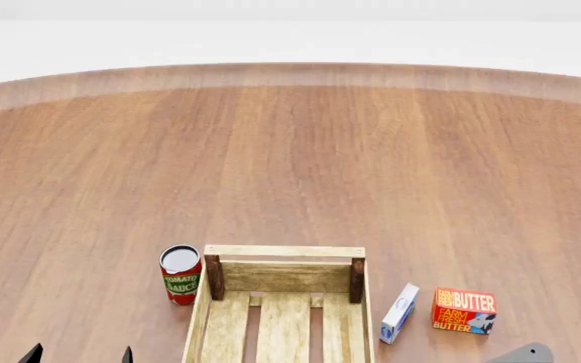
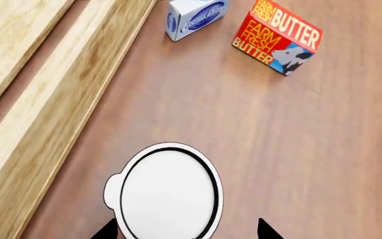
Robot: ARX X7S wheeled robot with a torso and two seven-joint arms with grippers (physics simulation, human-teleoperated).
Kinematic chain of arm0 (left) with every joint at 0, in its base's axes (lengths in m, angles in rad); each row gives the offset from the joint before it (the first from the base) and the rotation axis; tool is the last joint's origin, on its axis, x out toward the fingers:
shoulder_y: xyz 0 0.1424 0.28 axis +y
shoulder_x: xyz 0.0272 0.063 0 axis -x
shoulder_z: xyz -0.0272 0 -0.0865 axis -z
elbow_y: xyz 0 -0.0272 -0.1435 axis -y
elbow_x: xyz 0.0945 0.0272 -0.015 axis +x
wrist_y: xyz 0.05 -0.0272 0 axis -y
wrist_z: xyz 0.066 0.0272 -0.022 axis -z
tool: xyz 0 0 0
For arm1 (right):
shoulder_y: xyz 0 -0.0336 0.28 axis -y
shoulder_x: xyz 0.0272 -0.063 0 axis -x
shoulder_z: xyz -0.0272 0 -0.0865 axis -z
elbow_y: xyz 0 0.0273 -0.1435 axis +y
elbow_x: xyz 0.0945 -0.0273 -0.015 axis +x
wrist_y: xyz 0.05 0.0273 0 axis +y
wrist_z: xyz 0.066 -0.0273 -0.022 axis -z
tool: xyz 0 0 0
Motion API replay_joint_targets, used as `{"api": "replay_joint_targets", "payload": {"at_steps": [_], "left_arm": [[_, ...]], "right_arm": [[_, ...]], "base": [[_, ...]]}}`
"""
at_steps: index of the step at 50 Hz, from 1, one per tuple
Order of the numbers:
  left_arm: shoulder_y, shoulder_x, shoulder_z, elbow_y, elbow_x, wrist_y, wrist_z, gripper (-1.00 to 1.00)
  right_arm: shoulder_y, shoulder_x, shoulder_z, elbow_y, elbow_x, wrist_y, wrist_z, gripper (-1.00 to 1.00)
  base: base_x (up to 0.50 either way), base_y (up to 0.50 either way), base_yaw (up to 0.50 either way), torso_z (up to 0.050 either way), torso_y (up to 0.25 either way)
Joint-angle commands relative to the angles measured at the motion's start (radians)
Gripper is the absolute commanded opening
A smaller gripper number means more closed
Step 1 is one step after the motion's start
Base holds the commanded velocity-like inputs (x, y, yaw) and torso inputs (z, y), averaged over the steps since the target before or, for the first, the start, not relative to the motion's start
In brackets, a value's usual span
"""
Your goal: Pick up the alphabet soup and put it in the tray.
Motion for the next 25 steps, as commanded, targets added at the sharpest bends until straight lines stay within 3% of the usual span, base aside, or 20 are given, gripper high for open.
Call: {"api": "replay_joint_targets", "payload": {"at_steps": [1, 11, 12, 25], "left_arm": [[-0.001, -0.004, 0.005, 0.0, -0.004, 0.001, -0.004, 1.0], [-0.002, -0.007, 0.009, -0.001, -0.007, 0.003, -0.008, 1.0], [-0.002, -0.007, 0.01, -0.001, -0.008, 0.003, -0.009, 1.0], [-0.003, -0.012, 0.015, -0.002, -0.011, 0.005, -0.014, 1.0]], "right_arm": [[0.012, -0.006, -0.006, 0.024, -0.013, -0.015, 0.0, 1.0], [0.022, -0.012, -0.008, 0.035, -0.018, -0.03, 0.005, 1.0], [0.023, -0.011, -0.012, 0.034, -0.019, -0.031, 0.004, -1.0], [0.02, -0.006, -0.015, 0.024, -0.014, -0.029, 0.0, -1.0]], "base": [[0.0, 0.0, 0.0, 0.0, 0.0], [0.0, 0.0, 0.0, 0.0, 0.0], [0.0, 0.0, 0.0, 0.0, 0.0], [0.0, 0.0, 0.0, 0.0, 0.0]]}}
